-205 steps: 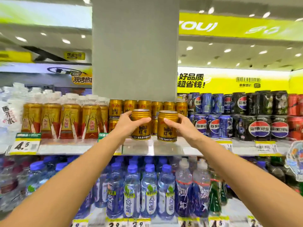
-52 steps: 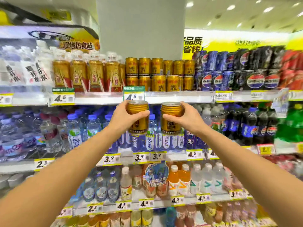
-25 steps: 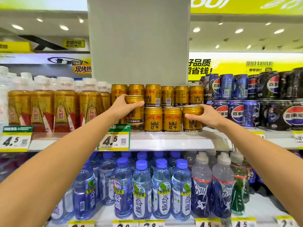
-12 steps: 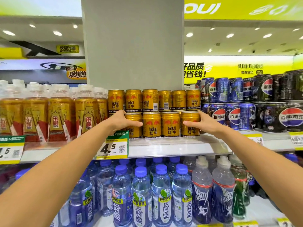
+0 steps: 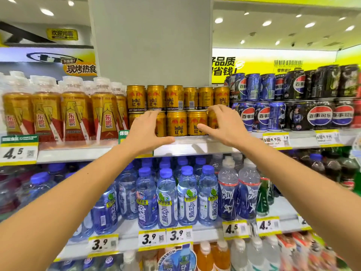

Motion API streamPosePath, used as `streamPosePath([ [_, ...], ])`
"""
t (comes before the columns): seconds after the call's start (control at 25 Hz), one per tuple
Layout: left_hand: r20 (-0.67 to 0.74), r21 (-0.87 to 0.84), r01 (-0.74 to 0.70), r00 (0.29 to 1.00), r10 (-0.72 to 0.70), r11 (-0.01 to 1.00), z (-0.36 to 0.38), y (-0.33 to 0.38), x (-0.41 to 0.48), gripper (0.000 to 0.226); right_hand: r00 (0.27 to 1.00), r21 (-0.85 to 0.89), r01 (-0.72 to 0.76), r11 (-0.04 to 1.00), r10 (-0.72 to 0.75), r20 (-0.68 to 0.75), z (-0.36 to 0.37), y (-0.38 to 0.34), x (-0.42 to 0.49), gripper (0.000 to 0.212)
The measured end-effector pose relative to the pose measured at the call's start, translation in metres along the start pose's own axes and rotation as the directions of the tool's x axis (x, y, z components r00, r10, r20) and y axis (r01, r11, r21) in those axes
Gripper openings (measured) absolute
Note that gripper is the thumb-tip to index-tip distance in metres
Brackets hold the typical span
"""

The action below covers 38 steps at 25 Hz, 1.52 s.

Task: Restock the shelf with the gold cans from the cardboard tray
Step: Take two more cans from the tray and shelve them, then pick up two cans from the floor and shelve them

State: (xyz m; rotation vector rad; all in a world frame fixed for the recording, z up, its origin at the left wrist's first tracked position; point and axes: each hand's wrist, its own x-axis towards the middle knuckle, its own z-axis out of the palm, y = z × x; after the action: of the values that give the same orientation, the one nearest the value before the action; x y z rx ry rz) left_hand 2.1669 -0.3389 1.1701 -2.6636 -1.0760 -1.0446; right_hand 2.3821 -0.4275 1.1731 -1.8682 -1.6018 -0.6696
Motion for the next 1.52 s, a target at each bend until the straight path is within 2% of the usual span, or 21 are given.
streamPosePath([
  [0.12, 0.106, 0.103, -0.061, 0.993, 0.050, 0.993, 0.009, -0.001, -0.038, 0.101, 0.995, -0.084, 0.063, 0.994, -0.056, 0.083, 0.001, -0.015, -0.032, 0.082],
  [0.36, 0.179, 0.108, -0.007, 0.984, -0.012, 0.994, 0.034, 0.006, -0.107, 0.112, 0.971, -0.121, 0.045, 0.992, -0.015, 0.239, 0.019, -0.012, -0.116, 0.083],
  [0.6, 0.252, 0.061, 0.071, 0.964, -0.084, 0.996, 0.097, 0.042, -0.186, 0.099, 0.926, -0.068, 0.062, 0.996, -0.033, 0.376, 0.051, 0.005, -0.215, 0.083],
  [0.76, 0.389, 0.047, 0.152, 0.907, -0.159, 0.987, 0.157, 0.069, -0.267, 0.096, 0.865, -0.004, 0.044, 0.999, -0.036, 0.500, 0.088, 0.020, -0.306, 0.085],
  [0.96, 0.514, 0.041, 0.241, 0.827, -0.227, 0.970, 0.236, 0.082, -0.350, 0.098, 0.760, -0.008, -0.024, 1.000, 0.023, 0.650, 0.145, 0.039, -0.404, 0.085],
  [1.28, 0.579, -0.002, 0.183, 0.801, -0.149, 0.983, 0.397, 0.061, -0.465, 0.092, 0.709, 0.003, -0.111, 0.994, 0.077, 0.701, 0.277, 0.065, -0.555, 0.081],
  [1.52, 0.668, -0.016, 0.180, 0.734, -0.123, 0.984, 0.530, 0.039, -0.574, 0.096, 0.672, -0.027, -0.125, 0.992, 0.105, 0.733, 0.394, 0.087, -0.678, 0.081],
])
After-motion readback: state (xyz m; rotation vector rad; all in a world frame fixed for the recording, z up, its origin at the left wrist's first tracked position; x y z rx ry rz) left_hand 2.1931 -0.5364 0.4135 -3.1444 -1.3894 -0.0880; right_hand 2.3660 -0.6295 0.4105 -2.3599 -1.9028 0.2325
